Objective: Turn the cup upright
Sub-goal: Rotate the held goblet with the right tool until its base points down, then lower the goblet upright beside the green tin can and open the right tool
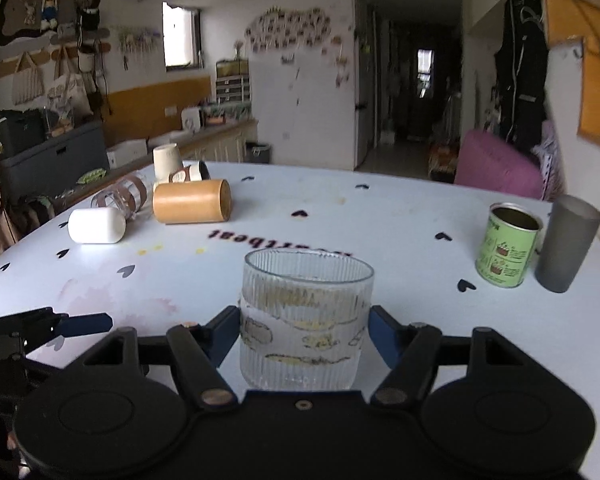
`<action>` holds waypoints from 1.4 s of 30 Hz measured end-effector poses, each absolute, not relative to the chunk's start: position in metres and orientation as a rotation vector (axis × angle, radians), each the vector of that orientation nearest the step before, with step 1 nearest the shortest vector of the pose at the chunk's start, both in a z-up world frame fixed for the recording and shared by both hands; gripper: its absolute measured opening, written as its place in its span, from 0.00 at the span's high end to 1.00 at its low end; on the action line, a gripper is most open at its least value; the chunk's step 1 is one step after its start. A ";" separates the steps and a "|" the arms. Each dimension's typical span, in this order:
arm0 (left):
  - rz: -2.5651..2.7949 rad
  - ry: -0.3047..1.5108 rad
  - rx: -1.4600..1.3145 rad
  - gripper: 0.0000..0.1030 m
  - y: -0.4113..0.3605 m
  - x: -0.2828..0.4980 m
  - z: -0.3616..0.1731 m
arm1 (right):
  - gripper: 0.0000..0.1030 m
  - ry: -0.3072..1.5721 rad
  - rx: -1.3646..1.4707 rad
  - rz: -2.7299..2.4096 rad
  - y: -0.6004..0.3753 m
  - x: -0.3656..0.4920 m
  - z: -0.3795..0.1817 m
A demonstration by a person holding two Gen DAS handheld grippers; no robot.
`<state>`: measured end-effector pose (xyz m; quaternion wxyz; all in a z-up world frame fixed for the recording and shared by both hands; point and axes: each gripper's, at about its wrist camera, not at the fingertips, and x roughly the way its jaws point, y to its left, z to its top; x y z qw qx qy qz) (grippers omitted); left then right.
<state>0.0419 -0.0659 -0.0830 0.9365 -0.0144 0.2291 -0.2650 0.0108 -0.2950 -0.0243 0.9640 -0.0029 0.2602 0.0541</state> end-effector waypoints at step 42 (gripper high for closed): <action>-0.527 0.495 -0.041 0.19 -0.060 0.048 -0.091 | 0.28 0.471 0.055 -0.248 -0.389 0.196 -0.034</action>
